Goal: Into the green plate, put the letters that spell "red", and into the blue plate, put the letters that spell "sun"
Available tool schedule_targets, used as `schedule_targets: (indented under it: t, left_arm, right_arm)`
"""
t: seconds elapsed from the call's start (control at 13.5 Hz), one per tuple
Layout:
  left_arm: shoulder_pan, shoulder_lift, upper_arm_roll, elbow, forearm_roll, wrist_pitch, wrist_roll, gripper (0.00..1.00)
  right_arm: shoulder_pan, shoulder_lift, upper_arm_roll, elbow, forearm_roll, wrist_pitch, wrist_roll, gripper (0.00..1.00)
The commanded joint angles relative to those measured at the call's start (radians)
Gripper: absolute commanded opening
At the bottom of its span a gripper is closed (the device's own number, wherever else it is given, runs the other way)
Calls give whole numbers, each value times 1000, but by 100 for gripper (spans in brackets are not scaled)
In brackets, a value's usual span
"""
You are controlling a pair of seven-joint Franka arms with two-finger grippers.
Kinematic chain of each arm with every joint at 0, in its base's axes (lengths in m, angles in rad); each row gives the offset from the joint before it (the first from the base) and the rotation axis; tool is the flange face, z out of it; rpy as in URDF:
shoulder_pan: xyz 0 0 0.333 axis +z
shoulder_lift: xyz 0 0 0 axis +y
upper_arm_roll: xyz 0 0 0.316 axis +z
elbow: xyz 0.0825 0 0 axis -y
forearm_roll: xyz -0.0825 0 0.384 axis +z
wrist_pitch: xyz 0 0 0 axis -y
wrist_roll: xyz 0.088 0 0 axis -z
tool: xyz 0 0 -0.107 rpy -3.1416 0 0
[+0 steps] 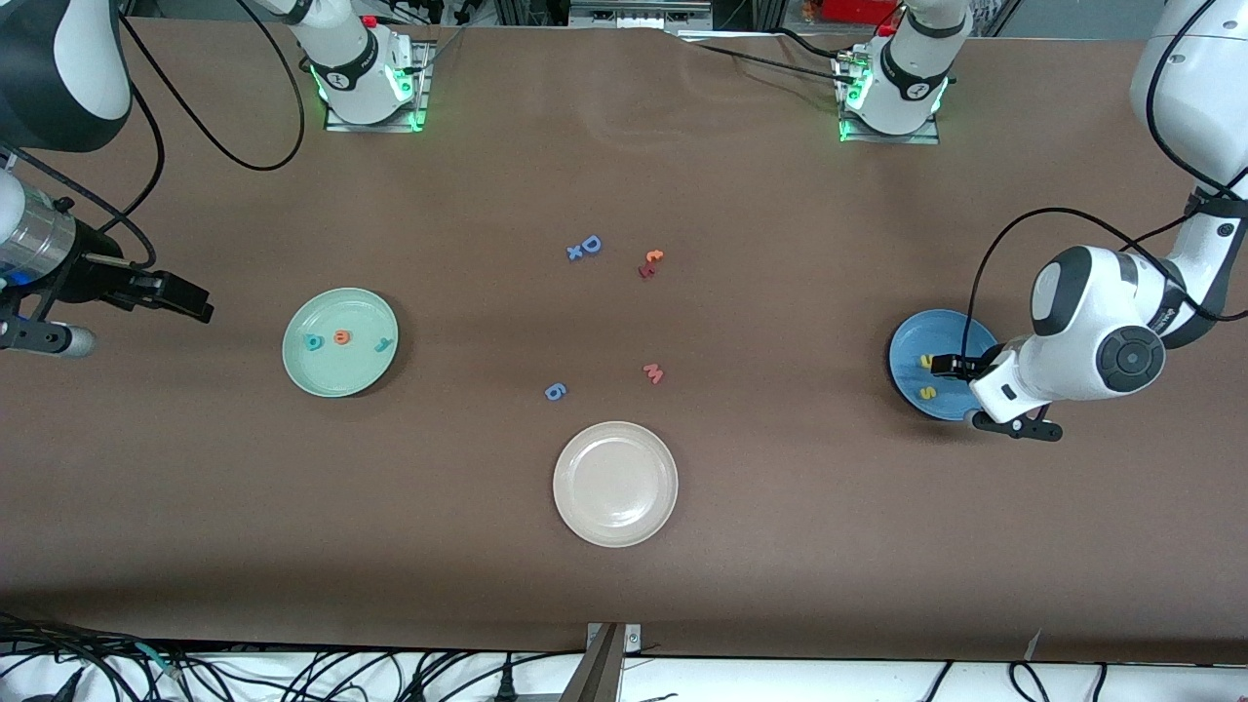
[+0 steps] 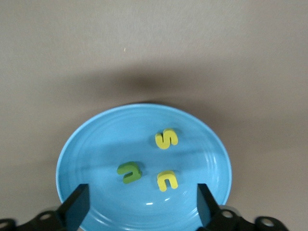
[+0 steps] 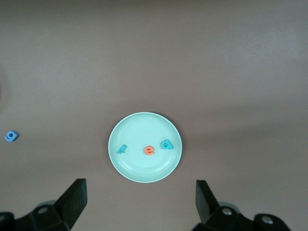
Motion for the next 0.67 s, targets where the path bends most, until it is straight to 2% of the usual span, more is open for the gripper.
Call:
schedule_targets:
  t: [0.0, 0.22, 0.59]
  left_arm:
    - [-42, -22, 3, 50, -13, -58, 12, 100]
    - [-109, -16, 12, 130, -13, -134, -2, 100]
    - [-230, -5, 20, 235, 32, -243, -133, 100]
  right_arm:
    - [1, -18, 0, -21, -2, 13, 9, 100]
    - [3, -18, 0, -23, -2, 13, 10, 100]
    - [3, -22, 1, -27, 26, 16, 43, 100]
